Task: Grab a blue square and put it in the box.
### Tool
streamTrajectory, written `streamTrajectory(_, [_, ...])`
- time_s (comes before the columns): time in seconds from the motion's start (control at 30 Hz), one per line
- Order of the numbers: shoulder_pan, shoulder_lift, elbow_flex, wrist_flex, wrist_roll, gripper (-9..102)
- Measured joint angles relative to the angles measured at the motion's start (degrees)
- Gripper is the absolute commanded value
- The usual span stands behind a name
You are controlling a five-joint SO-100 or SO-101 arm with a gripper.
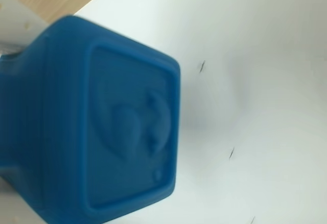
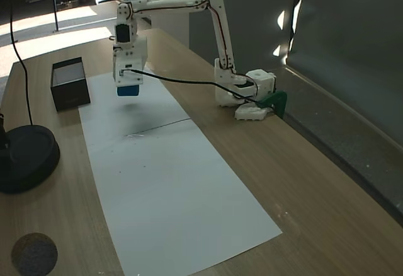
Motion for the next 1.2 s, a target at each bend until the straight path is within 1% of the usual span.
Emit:
streamTrajectory(0.13, [1.14,1.23,-17.75,-1.58,0.00,9])
streamTrajectory(0.27, [3.08,0.53,-29.44,-9.05,3.08,9])
streamTrajectory(0.4, [5.62,-5.80,-35.24,-17.84,4.92,9])
streamTrajectory(0.6, [7.73,-20.04,-39.02,-26.46,4.92,9])
streamTrajectory(0.7, [7.73,-27.07,-42.01,-27.77,4.92,9])
streamTrajectory(0.97, [8.17,-41.66,-53.53,-28.04,4.92,10])
streamTrajectory(1.03, [8.17,-43.95,-55.63,-28.04,4.92,14])
streamTrajectory(1.13, [8.17,-45.44,-57.30,-28.04,4.92,29])
streamTrajectory(1.17, [8.17,-45.44,-57.39,-27.42,4.92,33])
streamTrajectory(1.2, [8.17,-45.44,-57.39,-26.89,4.92,34])
